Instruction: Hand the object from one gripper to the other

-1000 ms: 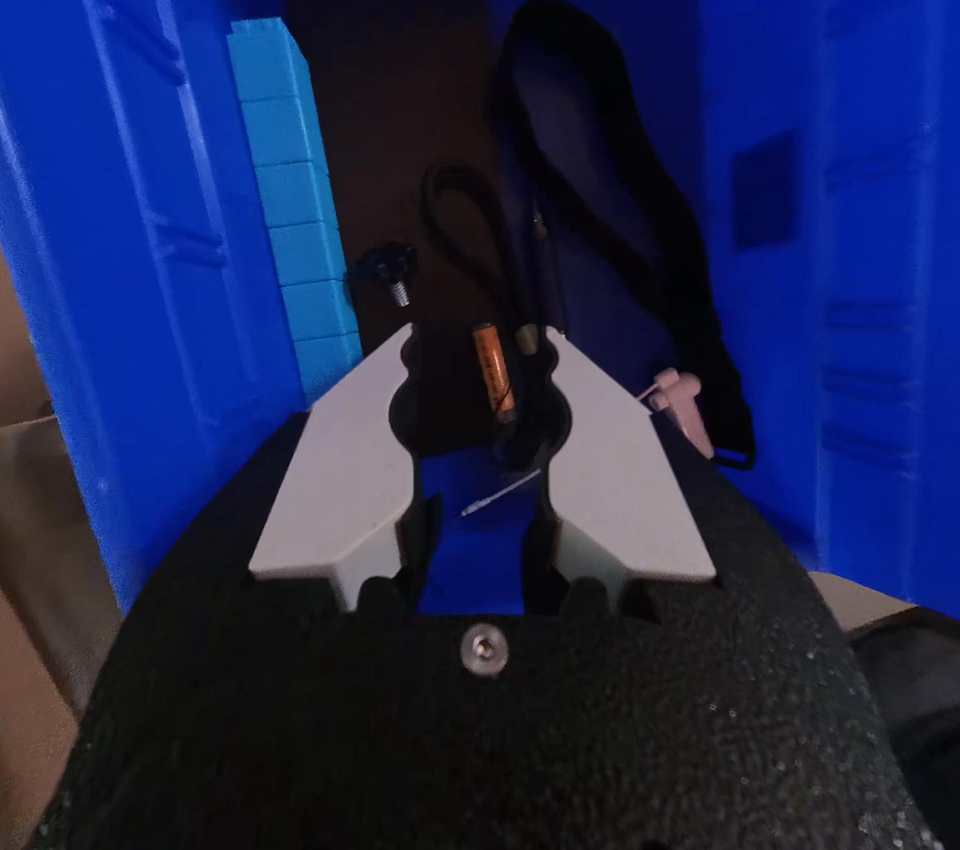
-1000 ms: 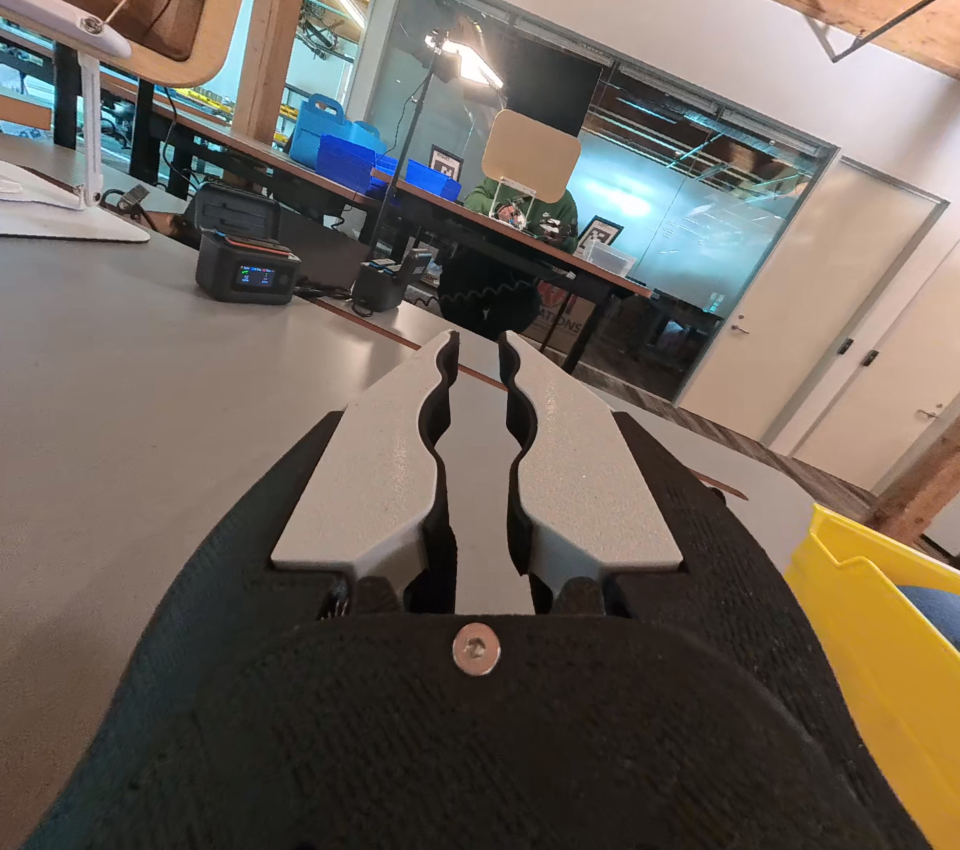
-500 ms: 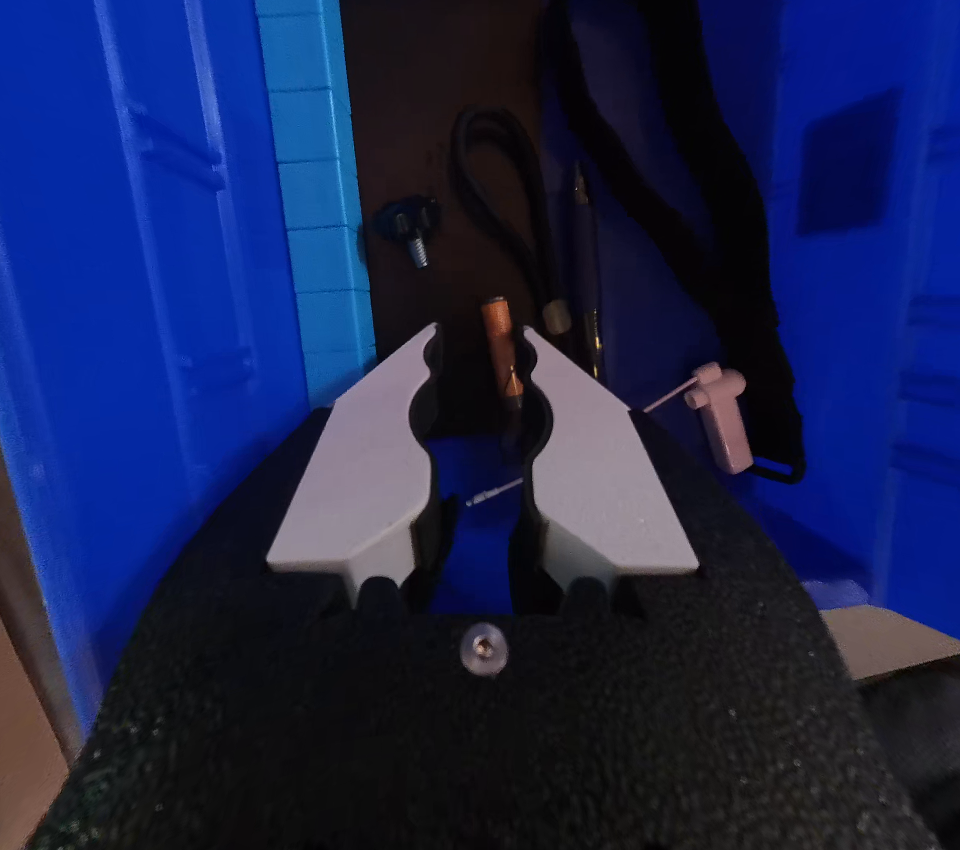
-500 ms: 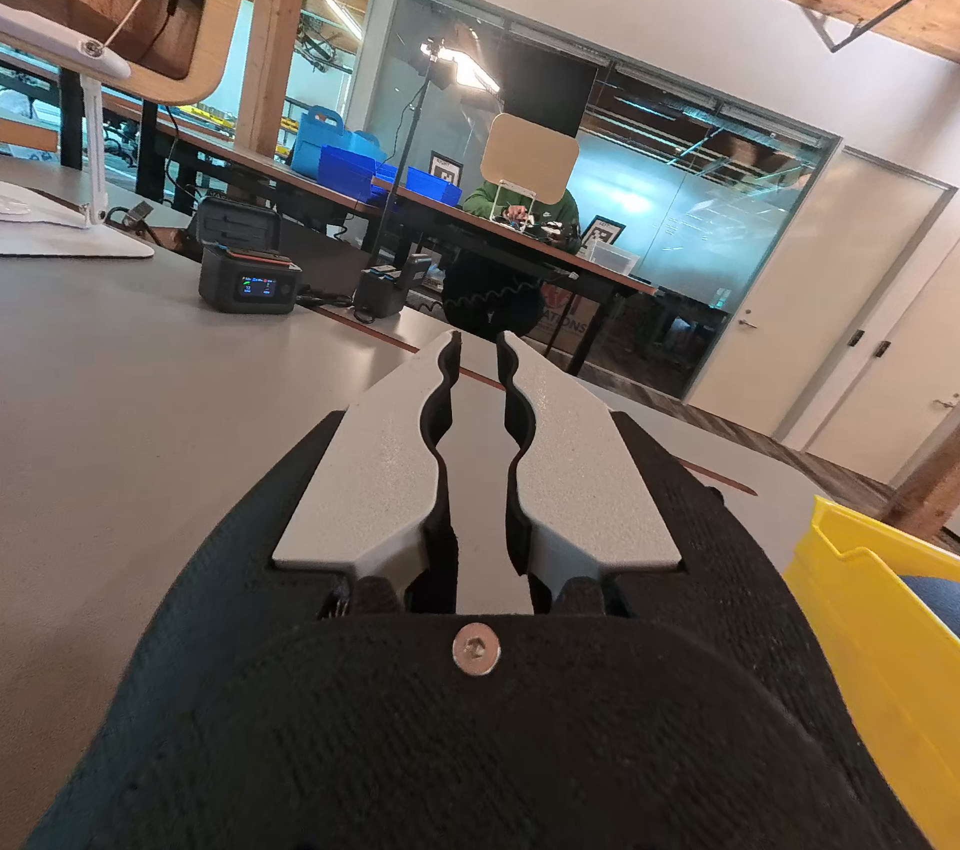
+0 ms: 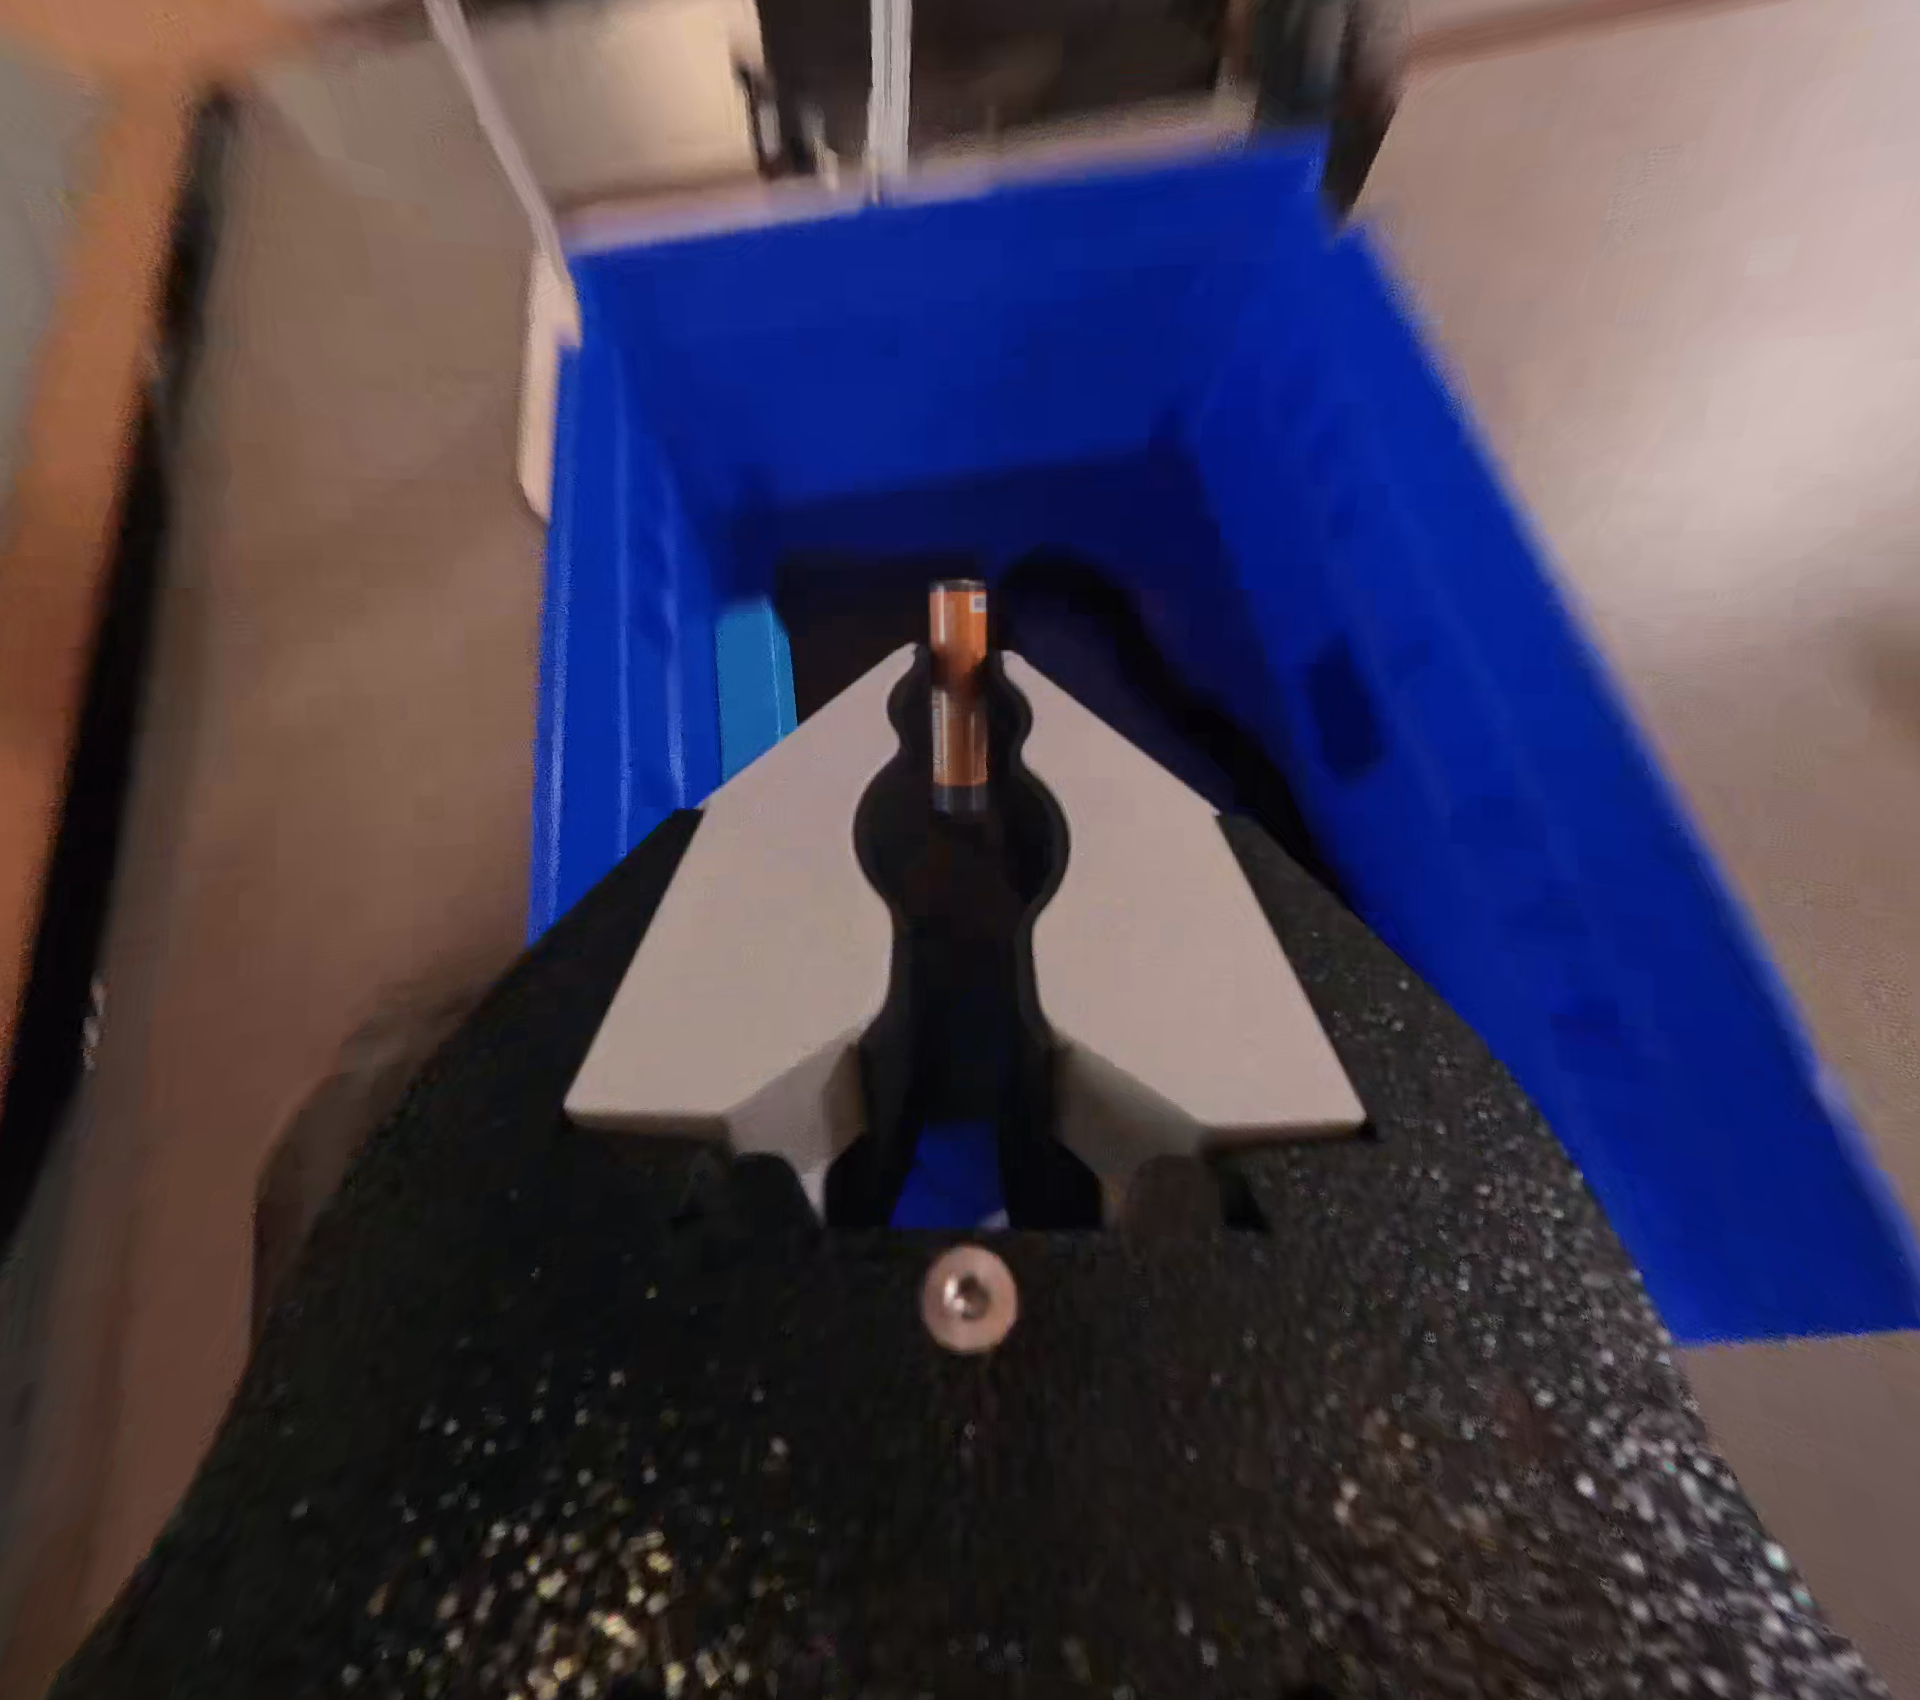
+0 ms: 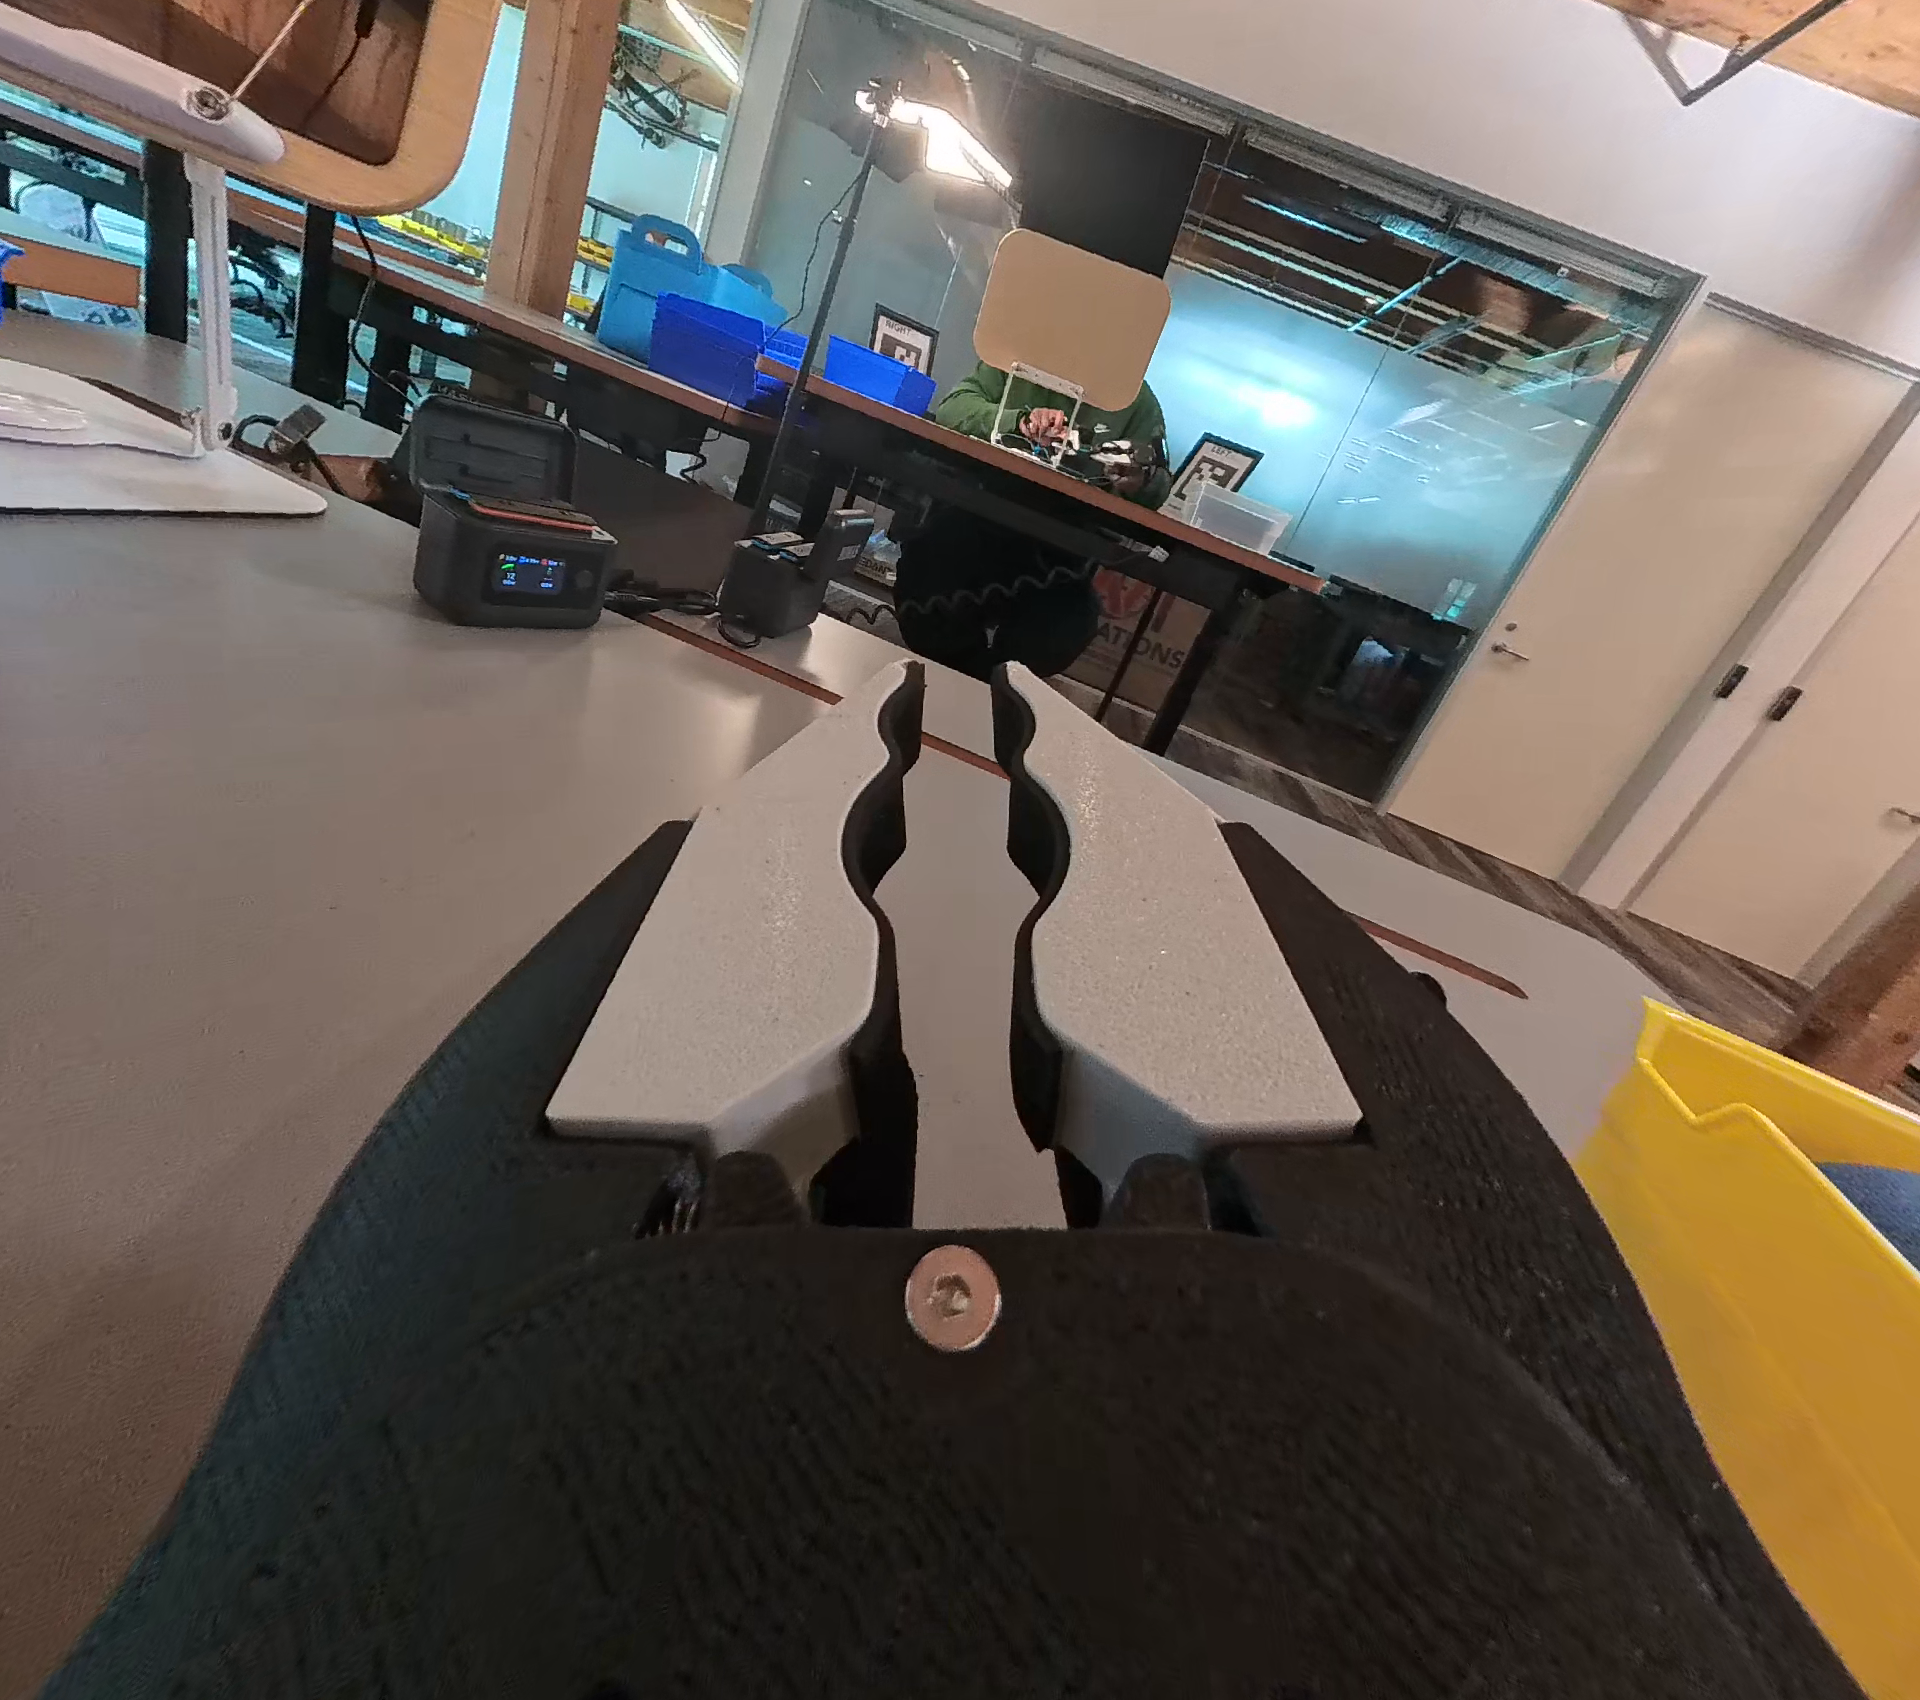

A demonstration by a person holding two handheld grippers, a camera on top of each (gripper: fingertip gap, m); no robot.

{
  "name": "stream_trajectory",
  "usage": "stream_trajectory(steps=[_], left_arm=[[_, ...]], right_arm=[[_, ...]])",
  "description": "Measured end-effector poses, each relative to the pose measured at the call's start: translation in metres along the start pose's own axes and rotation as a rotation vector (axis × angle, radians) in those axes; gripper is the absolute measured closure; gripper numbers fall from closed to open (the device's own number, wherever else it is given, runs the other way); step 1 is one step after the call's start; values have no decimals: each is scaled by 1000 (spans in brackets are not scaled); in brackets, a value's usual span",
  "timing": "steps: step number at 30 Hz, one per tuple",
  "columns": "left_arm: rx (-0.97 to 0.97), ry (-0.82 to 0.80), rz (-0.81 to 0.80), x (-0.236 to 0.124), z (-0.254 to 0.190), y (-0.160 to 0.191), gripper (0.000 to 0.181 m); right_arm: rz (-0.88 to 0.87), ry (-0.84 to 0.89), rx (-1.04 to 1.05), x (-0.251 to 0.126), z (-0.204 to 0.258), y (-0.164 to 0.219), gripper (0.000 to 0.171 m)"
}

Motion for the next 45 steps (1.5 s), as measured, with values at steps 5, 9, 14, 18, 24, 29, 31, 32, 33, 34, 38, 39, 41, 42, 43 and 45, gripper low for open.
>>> stream_trajectory(steps=[5, 9, 14, 18, 24, 29, 31, 32, 33, 34, 38, 39, 41, 42, 43, 45], left_arm=[[118, 82, -435, -39, -56, -77, 173], [228, 184, -677, -56, -140, -116, 174], [371, 294, -812, -25, -251, -124, 174], [508, 258, -857, 30, -309, -103, 174], [457, 492, -894, 74, -346, -69, 174], [514, 420, -943, 77, -338, -65, 174], [531, 359, -911, 83, -335, -66, 174], [592, 313, -889, 89, -334, -64, 174], [682, 253, -882, 94, -335, -61, 174], [783, 199, -886, 99, -336, -58, 174], [1037, 152, -919, 104, -351, -45, 174], [1067, 151, -919, 104, -353, -43, 174], [1136, 137, -921, 105, -356, -39, 175], [1177, 126, -921, 106, -357, -36, 175], [1215, 112, -922, 106, -359, -34, 174], [1255, 111, -934, 105, -363, -31, 174]], right_arm=[[-1, -8, 1, 0, 1, 0, 160], [-8, -13, -14, -1, 3, -2, 160], [-14, -16, -21, -3, 1, -2, 160], [-13, -17, -17, -3, -2, -1, 160], [-18, -31, -18, -2, -1, -1, 159], [-77, -103, -48, -5, 9, -11, 154], [-108, -149, -34, -8, 15, -18, 151], [-123, -185, -9, -10, 17, -23, 150], [-139, -251, 38, -13, 22, -29, 149], [-145, -343, 110, -16, 28, -34, 149], [33, -579, 301, -12, 46, -19, 133], [72, -606, 336, -12, 48, -15, 126], [90, -629, 441, -11, 46, -15, 131], [96, -633, 467, -11, 43, -14, 138], [105, -640, 475, -12, 41, -13, 144], [129, -691, 501, -14, 40, -12, 148]])
Point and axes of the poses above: each gripper's, where its closed fingertips meet, x out along the fingers, y out of its underside, z = x × y across the jaws, the point moved 4 cm from there along -x, back along the fingers, and after that the axes turned 1 degree about -y, right-handed, at the moved point
